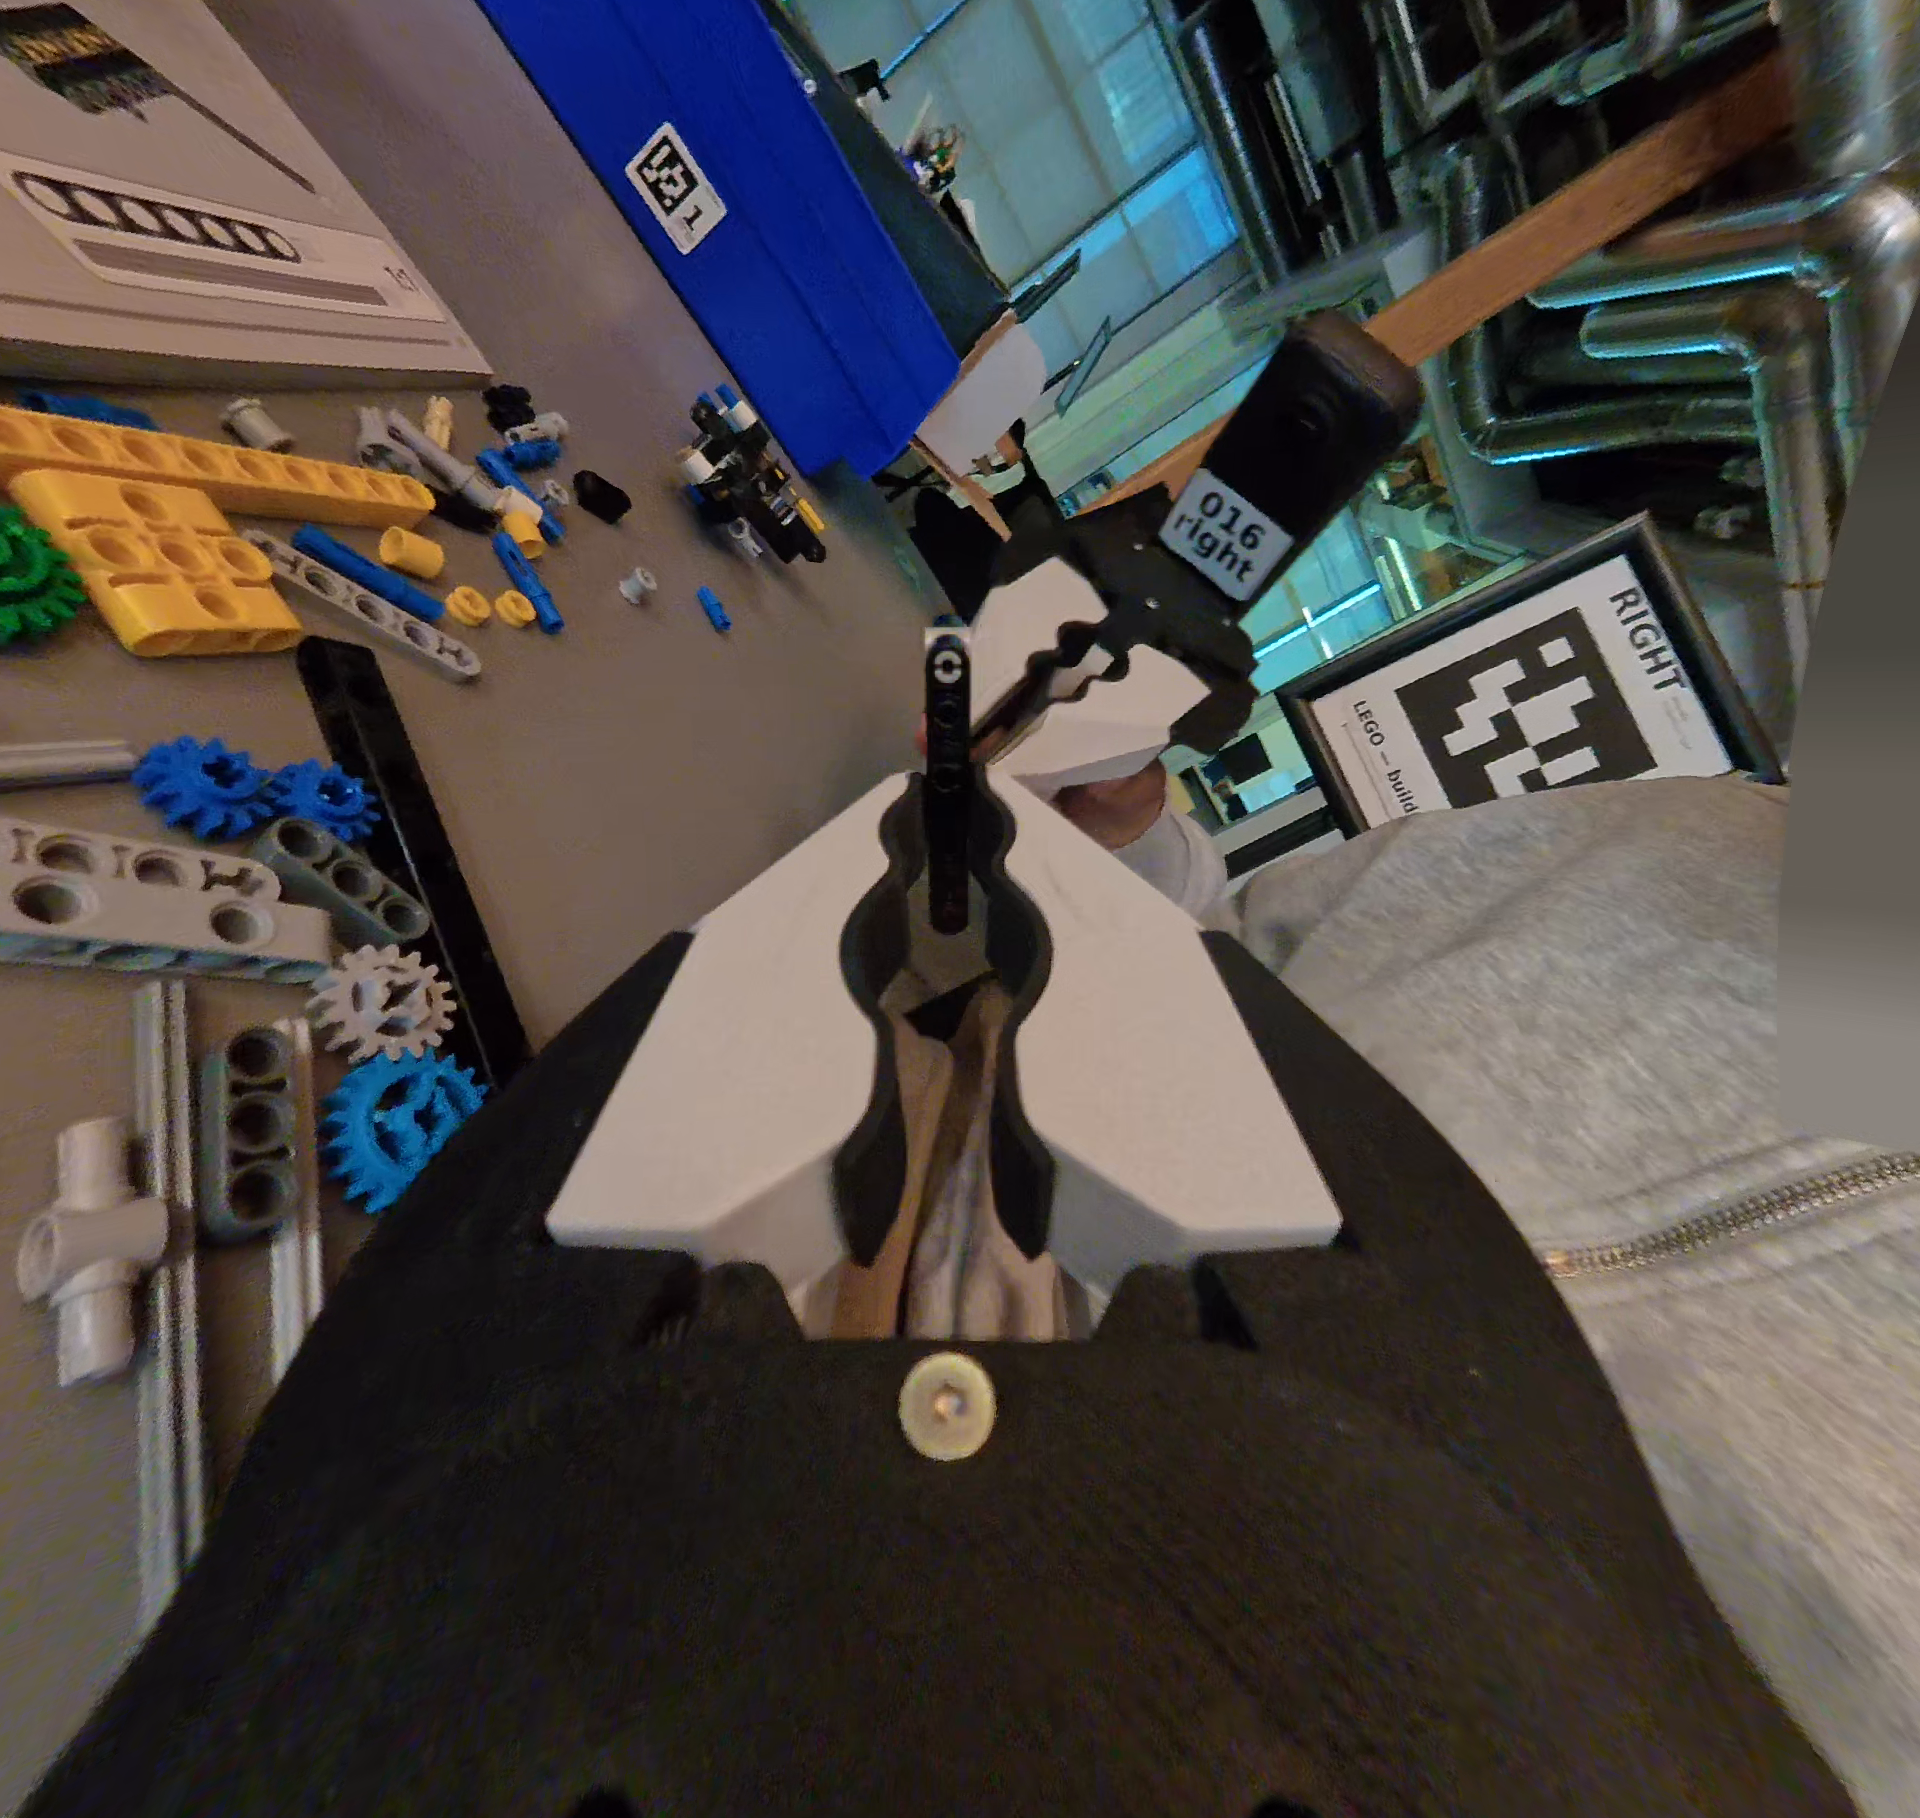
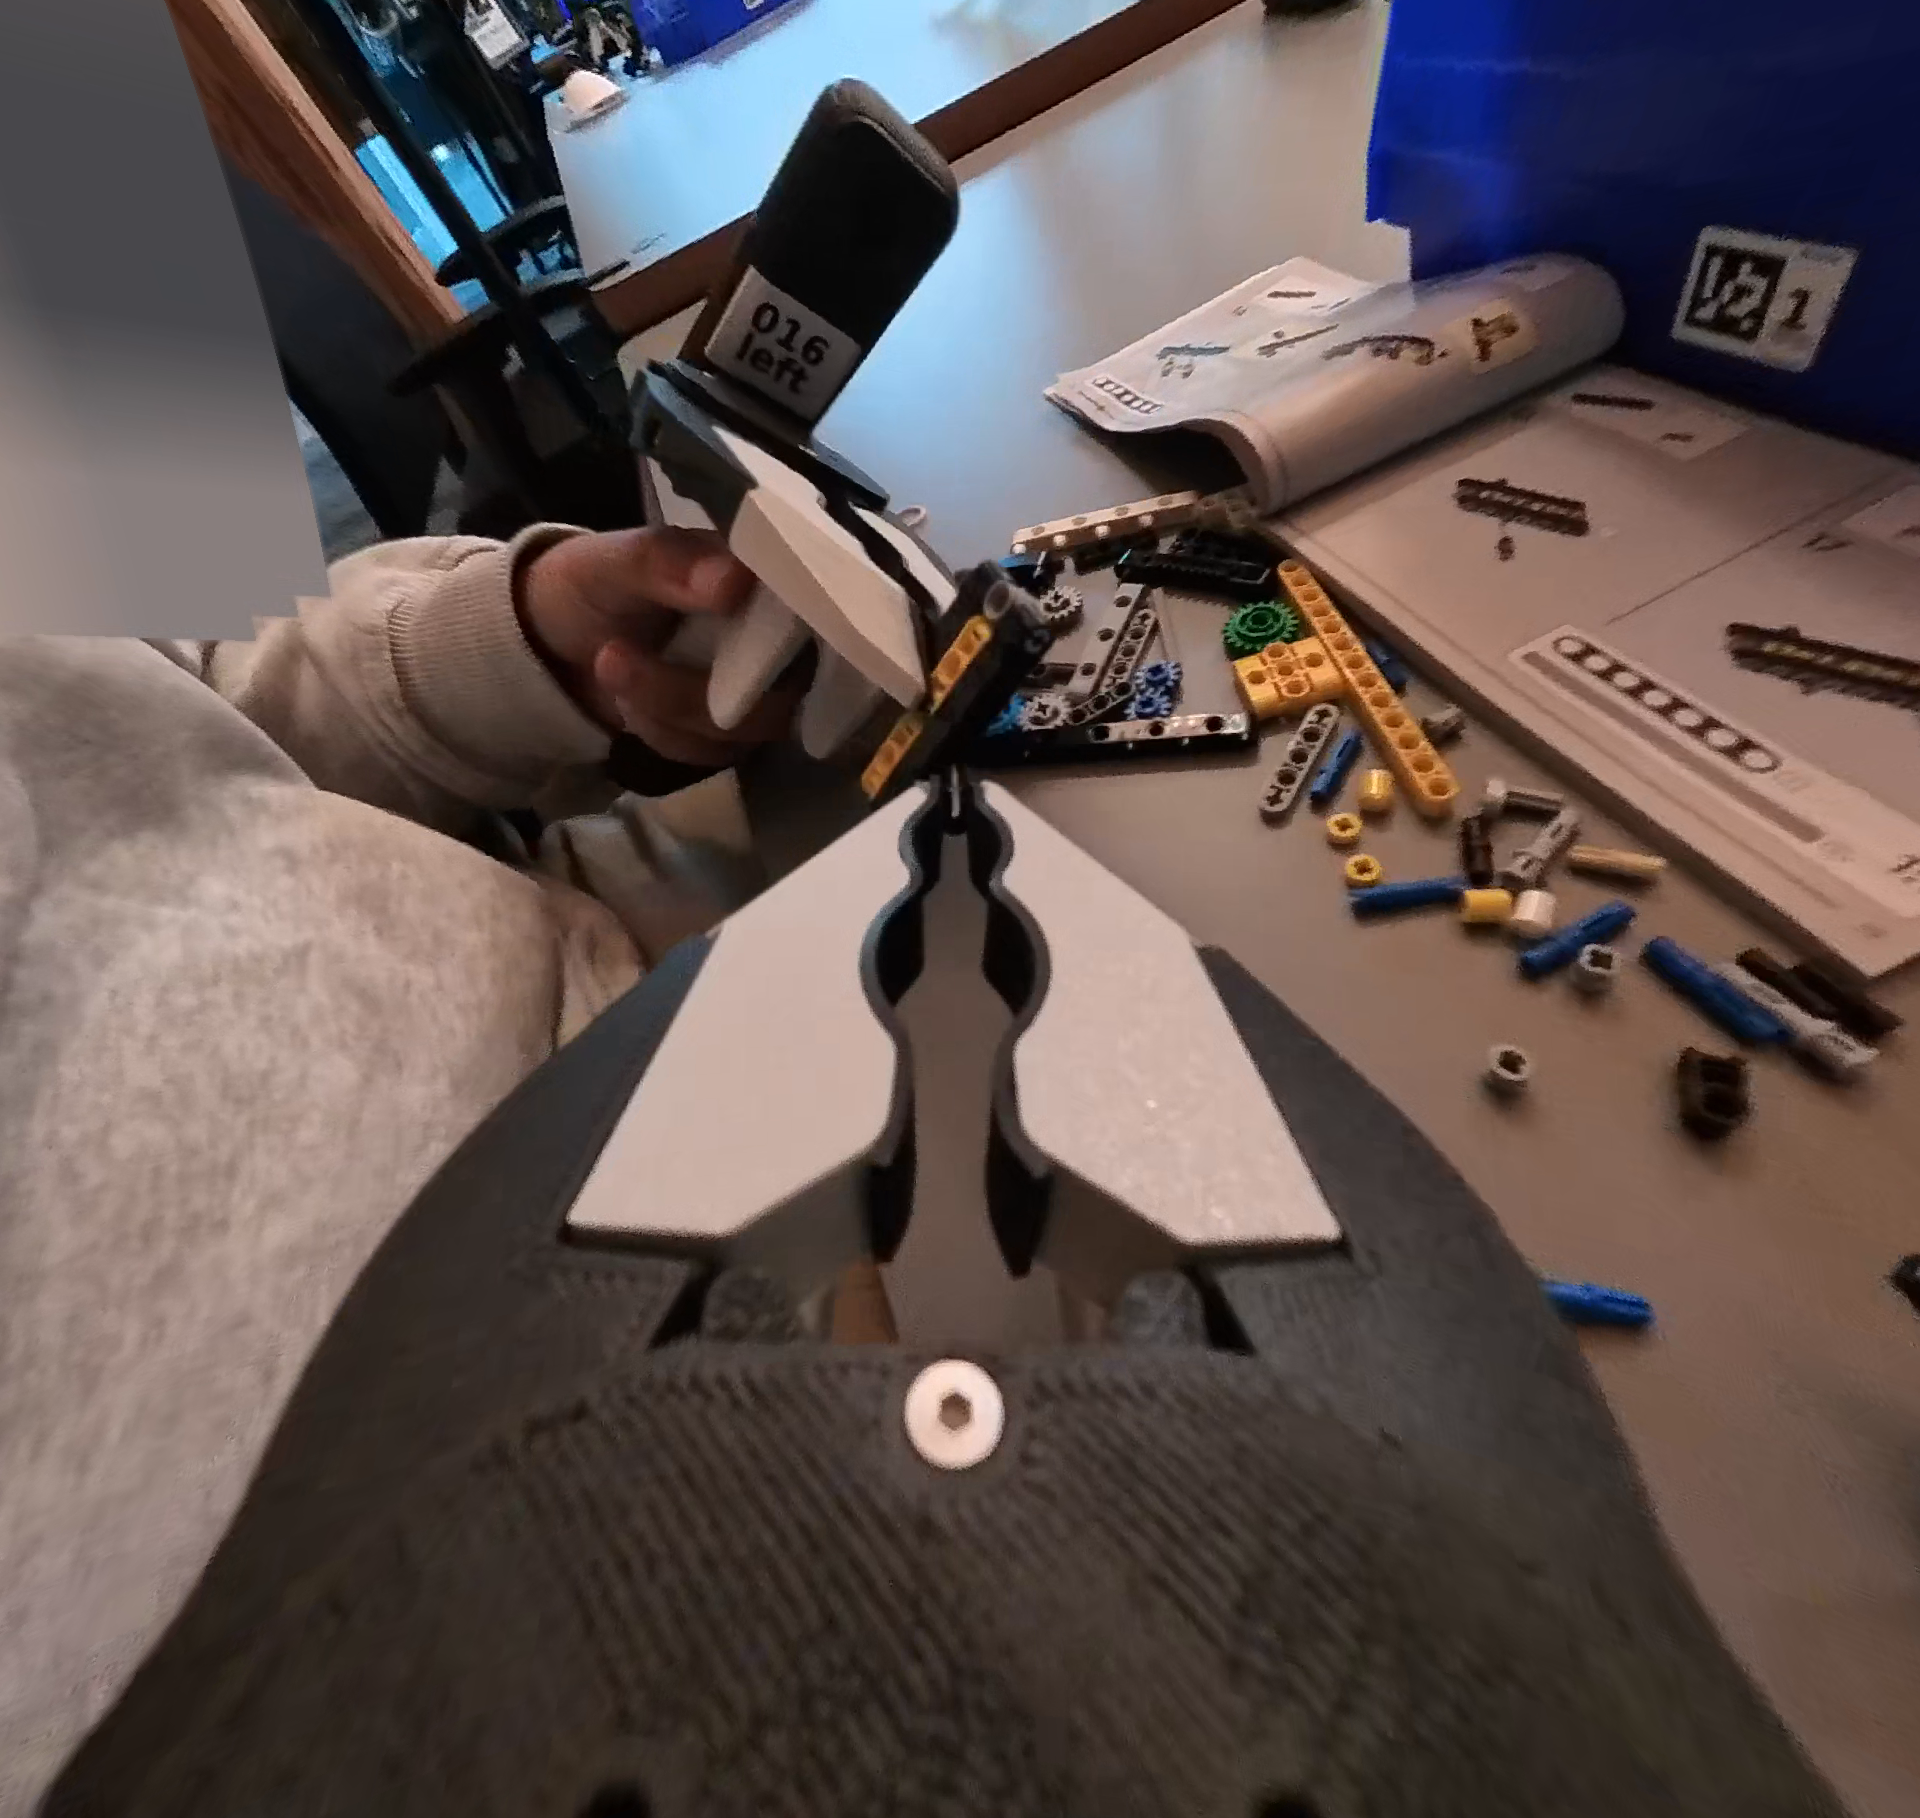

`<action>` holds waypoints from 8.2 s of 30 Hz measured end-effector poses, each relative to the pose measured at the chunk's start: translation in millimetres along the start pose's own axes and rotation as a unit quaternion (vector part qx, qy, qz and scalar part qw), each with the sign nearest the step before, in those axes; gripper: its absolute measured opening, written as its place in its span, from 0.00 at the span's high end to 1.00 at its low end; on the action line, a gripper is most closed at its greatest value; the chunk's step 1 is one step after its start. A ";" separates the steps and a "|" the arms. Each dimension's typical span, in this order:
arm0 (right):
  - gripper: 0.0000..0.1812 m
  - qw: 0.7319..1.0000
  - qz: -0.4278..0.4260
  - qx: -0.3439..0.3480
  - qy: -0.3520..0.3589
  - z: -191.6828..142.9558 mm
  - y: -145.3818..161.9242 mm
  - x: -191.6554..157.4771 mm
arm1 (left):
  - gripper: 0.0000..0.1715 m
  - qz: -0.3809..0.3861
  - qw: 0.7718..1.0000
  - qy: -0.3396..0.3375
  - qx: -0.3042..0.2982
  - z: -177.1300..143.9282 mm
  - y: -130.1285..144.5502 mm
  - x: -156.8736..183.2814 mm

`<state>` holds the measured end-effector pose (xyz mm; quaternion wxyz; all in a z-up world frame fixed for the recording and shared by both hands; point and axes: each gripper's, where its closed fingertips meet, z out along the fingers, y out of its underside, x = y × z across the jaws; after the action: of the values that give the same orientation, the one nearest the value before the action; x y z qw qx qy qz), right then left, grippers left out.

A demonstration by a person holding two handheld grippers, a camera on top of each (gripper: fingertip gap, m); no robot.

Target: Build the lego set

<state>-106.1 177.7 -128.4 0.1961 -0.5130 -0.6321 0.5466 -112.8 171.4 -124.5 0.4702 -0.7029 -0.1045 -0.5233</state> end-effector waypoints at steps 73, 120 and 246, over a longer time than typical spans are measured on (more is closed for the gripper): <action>0.93 0.994 -0.095 0.048 0.028 6.3 -10.7 -10.5 | 0.95 -0.038 0.999 0.022 0.022 3.2 -2.0 4.3; 0.99 0.994 -0.039 0.093 -0.029 -14.5 -29.3 -21.0 | 0.95 -0.120 0.978 0.172 -0.007 -5.3 -1.6 32.3; 0.99 0.990 0.084 0.067 -0.093 5.3 -1.1 -18.1 | 0.96 -0.063 0.992 0.073 -0.076 -2.7 19.0 10.8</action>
<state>-103.7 159.6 -123.5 0.1237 -0.4968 -0.5639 0.6480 -97.7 155.4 -126.0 0.3880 -0.6884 -0.0742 -0.6083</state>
